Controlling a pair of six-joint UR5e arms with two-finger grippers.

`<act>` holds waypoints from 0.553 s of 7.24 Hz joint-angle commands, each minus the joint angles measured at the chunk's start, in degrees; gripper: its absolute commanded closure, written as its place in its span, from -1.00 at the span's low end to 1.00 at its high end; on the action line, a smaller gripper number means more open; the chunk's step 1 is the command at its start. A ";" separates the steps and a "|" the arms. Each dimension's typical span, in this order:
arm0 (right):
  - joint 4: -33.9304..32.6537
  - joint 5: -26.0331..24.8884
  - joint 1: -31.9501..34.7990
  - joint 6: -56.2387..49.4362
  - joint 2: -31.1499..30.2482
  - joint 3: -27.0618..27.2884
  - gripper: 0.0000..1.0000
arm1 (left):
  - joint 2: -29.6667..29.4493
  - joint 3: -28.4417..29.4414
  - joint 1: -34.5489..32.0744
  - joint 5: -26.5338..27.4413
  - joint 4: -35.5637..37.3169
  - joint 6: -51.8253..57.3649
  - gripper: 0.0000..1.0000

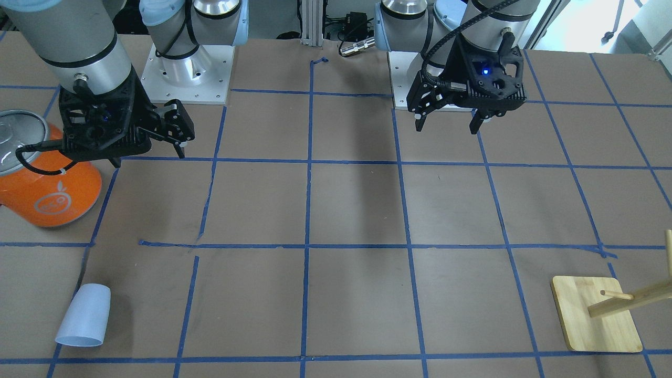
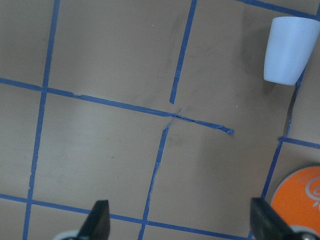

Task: Flip cup
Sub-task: 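Move the right gripper down over the upside-down light blue cup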

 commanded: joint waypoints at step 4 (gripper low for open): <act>0.00 -0.15 0.04 0.00 0.13 0.05 -1.00 | 0.04 0.02 0.00 0.09 0.21 -0.09 -1.00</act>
